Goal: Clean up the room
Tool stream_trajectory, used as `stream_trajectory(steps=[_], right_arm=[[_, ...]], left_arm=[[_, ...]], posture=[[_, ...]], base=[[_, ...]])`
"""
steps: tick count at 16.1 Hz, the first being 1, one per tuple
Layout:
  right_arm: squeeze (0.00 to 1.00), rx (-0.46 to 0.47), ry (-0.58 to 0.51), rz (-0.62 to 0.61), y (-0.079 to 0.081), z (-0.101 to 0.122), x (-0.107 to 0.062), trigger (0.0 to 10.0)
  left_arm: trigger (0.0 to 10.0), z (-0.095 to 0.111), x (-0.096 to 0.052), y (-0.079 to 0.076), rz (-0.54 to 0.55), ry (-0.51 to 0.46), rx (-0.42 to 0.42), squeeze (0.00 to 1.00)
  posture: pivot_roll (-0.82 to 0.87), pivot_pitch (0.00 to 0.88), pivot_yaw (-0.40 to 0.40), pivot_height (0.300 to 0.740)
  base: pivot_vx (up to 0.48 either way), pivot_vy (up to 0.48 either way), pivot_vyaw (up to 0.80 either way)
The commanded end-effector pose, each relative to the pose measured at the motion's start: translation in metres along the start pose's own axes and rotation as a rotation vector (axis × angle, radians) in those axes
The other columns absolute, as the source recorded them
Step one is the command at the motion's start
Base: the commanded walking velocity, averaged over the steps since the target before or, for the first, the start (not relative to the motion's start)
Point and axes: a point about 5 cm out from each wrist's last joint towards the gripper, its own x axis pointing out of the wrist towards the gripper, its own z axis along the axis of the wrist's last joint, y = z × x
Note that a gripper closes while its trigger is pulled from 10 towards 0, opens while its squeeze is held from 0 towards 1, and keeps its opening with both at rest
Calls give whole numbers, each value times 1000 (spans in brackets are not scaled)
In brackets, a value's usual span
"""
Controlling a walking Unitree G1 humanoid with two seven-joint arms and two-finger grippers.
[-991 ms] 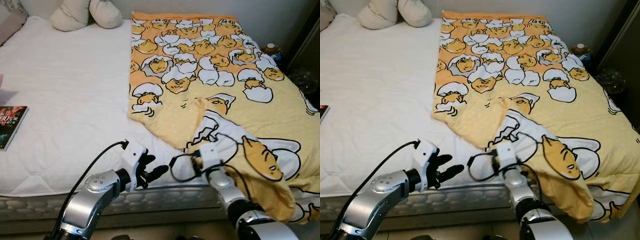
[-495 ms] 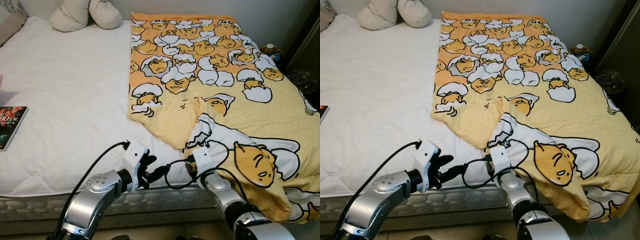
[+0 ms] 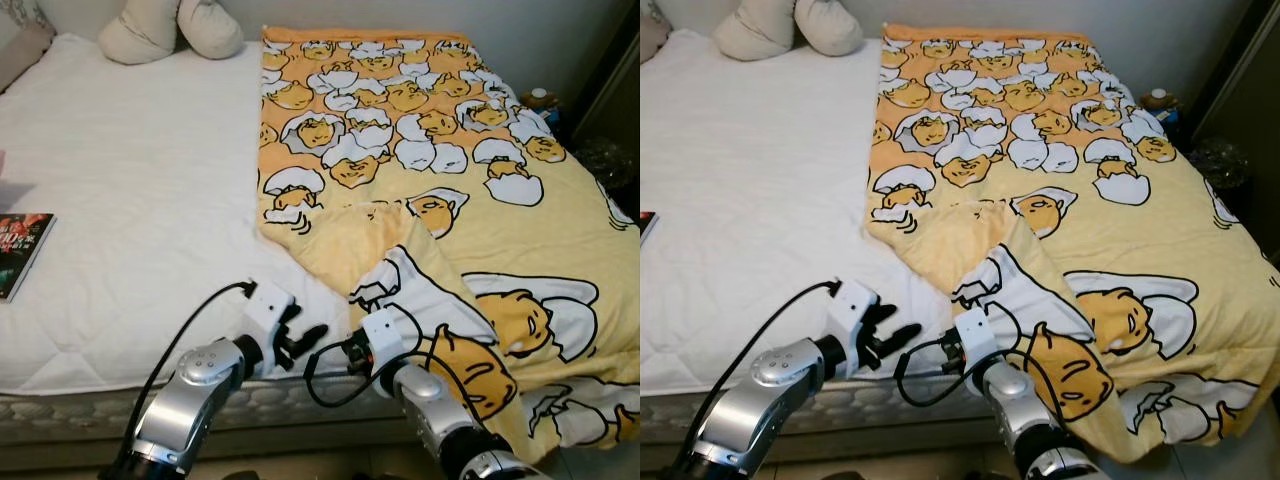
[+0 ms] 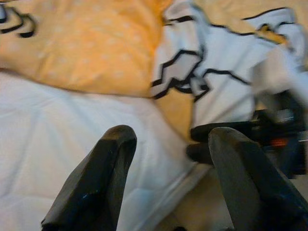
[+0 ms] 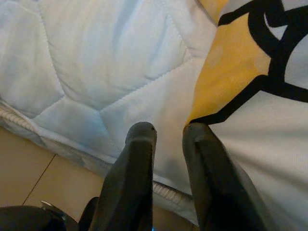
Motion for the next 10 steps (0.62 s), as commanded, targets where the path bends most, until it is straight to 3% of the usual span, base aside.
stream_trajectory(steps=[1, 9, 10], right_arm=[[0, -1, -15, 18, 0, 1, -1, 0], [0, 15, -17, -4, -7, 1, -4, 0], [0, 17, -14, -3, -7, 0, -5, 0]], left_arm=[[10000, 1, -2, 7, 34, -6, 20, 0], [10000, -6, -3, 13, 79, -38, 16, 0], [10000, -6, -3, 13, 76, -40, 16, 0]], posture=[[55, 20, -20, 740], [60, 20, -24, 740], [60, 20, -24, 740]], base=[[0, 0, 0], [0, 0, 0], [0, 416, 0]])
